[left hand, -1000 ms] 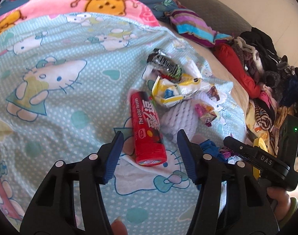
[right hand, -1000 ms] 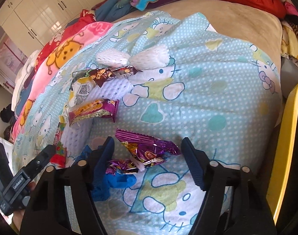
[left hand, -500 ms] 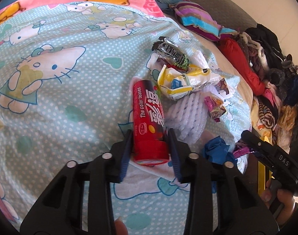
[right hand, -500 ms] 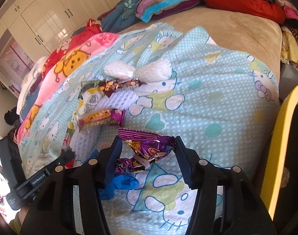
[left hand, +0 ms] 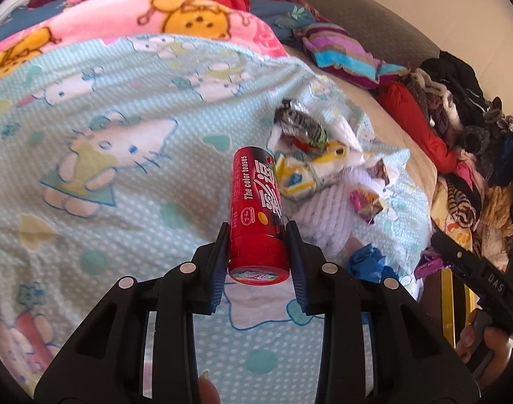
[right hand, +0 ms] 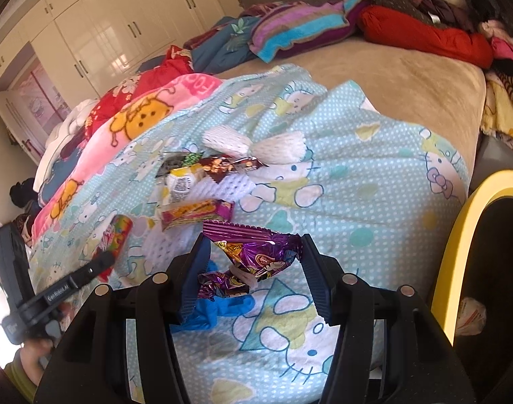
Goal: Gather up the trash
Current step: 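Carry the tube and wrapper over the bin and open both tools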
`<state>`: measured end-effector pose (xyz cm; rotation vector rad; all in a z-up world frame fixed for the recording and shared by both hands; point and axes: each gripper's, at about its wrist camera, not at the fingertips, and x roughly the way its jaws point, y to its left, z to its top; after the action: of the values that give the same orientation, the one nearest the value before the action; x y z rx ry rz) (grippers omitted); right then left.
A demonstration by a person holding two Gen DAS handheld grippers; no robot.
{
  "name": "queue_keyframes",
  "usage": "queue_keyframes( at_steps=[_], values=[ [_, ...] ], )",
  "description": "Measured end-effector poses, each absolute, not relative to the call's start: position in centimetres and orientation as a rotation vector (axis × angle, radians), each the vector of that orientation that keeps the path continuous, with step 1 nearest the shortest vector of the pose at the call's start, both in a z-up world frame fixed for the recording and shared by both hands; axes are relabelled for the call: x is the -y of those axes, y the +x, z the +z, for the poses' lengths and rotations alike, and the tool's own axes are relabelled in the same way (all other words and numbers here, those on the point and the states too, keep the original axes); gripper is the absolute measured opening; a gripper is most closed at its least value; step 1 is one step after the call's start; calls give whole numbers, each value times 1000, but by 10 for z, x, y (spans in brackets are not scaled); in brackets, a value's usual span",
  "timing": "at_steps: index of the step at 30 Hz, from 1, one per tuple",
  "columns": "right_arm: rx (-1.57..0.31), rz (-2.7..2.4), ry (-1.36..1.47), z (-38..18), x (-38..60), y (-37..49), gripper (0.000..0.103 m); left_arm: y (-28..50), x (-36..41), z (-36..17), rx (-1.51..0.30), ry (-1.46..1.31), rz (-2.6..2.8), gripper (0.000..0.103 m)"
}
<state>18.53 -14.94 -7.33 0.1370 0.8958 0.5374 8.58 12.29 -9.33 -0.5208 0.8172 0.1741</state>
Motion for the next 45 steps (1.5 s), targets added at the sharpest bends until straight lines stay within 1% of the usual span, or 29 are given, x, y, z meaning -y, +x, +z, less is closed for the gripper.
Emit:
queue_keyframes(
  at_steps=[10,22,45],
  values=[
    [-854,563,117,-59,146,170,52,79,-117,-62,-745,-487,146,26],
    [-806,564,139,-41,163,156,52,80,-85,-37,-692,-439,71,26],
    [-737,472,207,-23,236,132,52,89,-12,-11,-674,-336,-80,26]
  ],
)
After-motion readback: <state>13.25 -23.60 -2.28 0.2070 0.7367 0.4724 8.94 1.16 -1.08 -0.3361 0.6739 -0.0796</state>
